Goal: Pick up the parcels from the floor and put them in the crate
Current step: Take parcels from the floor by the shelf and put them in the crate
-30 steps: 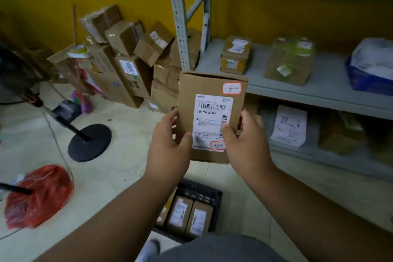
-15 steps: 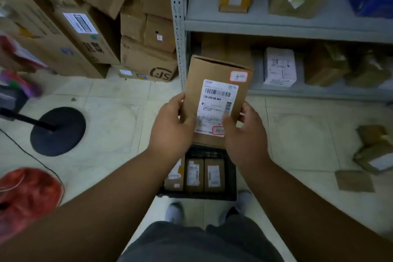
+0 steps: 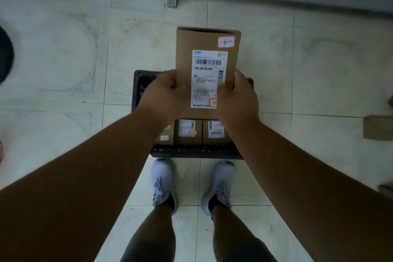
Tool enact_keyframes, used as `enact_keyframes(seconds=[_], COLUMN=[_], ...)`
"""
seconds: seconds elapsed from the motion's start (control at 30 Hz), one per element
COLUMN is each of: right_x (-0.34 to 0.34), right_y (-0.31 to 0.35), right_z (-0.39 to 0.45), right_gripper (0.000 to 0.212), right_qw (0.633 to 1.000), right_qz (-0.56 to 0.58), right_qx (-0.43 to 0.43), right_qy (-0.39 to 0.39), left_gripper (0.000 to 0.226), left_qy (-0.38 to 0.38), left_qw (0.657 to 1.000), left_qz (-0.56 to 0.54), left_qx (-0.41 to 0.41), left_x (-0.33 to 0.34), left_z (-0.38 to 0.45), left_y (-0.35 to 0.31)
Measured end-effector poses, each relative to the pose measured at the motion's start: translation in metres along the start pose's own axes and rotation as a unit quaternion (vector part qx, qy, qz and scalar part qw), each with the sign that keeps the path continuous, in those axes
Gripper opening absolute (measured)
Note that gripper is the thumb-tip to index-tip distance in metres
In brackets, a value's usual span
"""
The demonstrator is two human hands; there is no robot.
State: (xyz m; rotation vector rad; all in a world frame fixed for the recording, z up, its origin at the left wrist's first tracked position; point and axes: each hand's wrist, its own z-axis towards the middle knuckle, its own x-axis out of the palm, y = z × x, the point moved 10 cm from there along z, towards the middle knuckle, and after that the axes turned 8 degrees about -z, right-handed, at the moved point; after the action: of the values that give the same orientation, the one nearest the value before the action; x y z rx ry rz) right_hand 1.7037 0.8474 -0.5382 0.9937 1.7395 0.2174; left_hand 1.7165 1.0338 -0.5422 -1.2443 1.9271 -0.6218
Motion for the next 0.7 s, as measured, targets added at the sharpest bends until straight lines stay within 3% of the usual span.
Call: enact_keyframes(seconds=[0.1,0.27,0.4,0.5,0.57,0.7], right_x=[0.071,0.166,0.212,0.239,0.256,0.277], right_y=[-0.073,-0.166,-0.201,-0.211,-0.217,-0.223], right_z=[0.022,0.044,0.062,0.072,0.073,0.067], right_gripper=[0.019,0.026,0.029,0.029,0.03,0.031], right_qw=[0.999,0.991,0.985,0.981,0.976,0.969], right_qz=[-0.031,-0.082,-0.106,-0.097,-0.078,-0.038], right_qx=[0.03,0.065,0.083,0.102,0.13,0.157], right_qy=[0.033,0.086,0.111,0.135,0.157,0.185], left_gripper=[0.016,0.038,0.035,0.054,0.062,0.066], left_qy=[0.018,0.067,0.138,0.209,0.217,0.328], left_qw=[0.998,0.975,0.962,0.929,0.908,0.828], left_qz=[0.049,0.207,0.222,0.292,0.35,0.454], left_qx=[-0.032,-0.052,-0.081,-0.09,-0.074,-0.025], left_x=[0.044,0.108,0.144,0.16,0.163,0.195], left_z=[0.043,0.09,0.114,0.13,0.133,0.123], left_y=[0.084,0.188,0.25,0.28,0.278,0.288])
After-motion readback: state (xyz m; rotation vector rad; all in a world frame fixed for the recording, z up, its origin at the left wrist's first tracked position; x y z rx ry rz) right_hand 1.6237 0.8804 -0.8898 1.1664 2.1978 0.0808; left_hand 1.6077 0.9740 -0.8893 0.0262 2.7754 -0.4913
